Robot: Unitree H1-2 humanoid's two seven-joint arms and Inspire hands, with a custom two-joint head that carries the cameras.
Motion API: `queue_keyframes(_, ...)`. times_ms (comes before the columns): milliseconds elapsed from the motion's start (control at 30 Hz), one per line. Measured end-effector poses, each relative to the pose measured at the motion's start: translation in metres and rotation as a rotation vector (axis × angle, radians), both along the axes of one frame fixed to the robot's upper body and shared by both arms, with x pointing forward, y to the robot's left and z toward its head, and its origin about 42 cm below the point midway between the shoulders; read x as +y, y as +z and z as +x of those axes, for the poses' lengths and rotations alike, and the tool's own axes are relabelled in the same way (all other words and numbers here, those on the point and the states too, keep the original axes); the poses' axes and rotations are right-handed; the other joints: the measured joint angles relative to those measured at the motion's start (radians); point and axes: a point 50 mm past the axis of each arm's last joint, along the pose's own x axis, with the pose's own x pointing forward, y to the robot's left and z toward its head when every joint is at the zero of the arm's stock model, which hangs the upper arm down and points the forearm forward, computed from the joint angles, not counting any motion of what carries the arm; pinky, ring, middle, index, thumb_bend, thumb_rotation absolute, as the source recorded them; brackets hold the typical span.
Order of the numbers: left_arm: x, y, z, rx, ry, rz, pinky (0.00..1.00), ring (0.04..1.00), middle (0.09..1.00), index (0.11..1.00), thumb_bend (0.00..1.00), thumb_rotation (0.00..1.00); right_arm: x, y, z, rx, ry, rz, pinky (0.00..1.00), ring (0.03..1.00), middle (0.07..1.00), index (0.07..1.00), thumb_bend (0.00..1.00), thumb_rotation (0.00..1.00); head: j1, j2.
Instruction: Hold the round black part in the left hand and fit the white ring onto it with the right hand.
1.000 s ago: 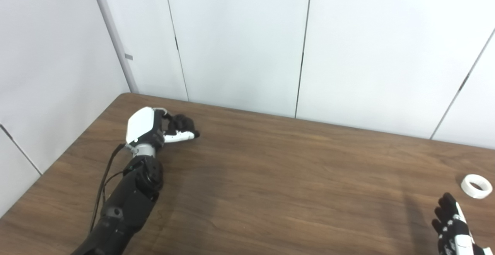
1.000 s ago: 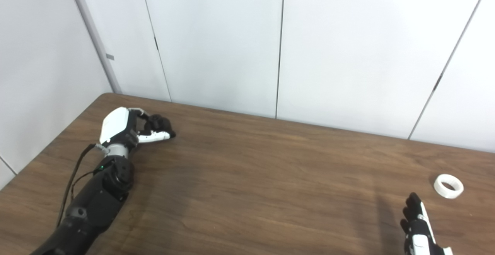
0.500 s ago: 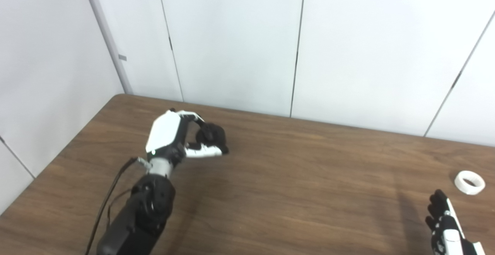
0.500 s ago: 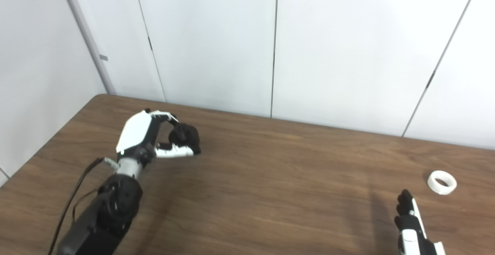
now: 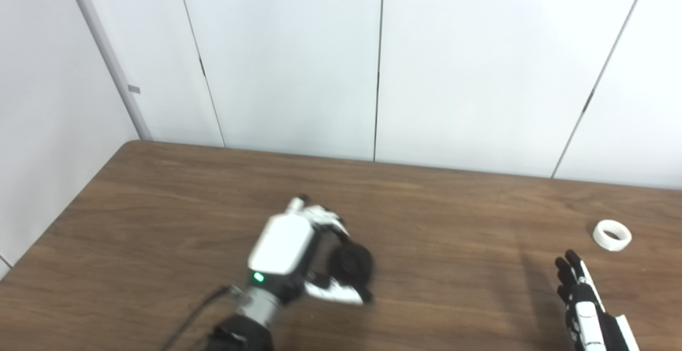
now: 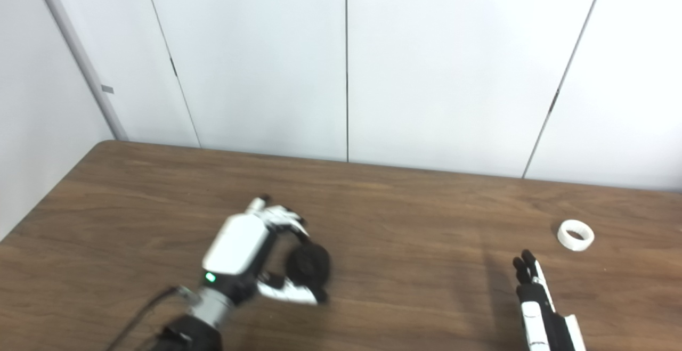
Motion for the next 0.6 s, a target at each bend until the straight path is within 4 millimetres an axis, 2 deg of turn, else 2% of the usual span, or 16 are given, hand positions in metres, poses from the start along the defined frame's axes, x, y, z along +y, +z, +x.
queue_keyframes(400,-0.047,-0.023,-0.036,0.034,-0.159,0.018,1.00,0.852,0.765,0.485,0.52,0.05,0.002,-0.003,0.000,0.008,0.002,-0.018,1.00,0.984,0.946,0.964,0.53,1.00,-0.074,0.048)
queue_keyframes(600,-0.054,-0.035,-0.047,0.049,-0.197,0.038,1.00,0.849,0.764,0.485,0.52,0.05,0.005,-0.001,0.000,0.007,0.002,-0.024,1.00,0.984,0.948,0.963,0.55,1.00,-0.120,0.080)
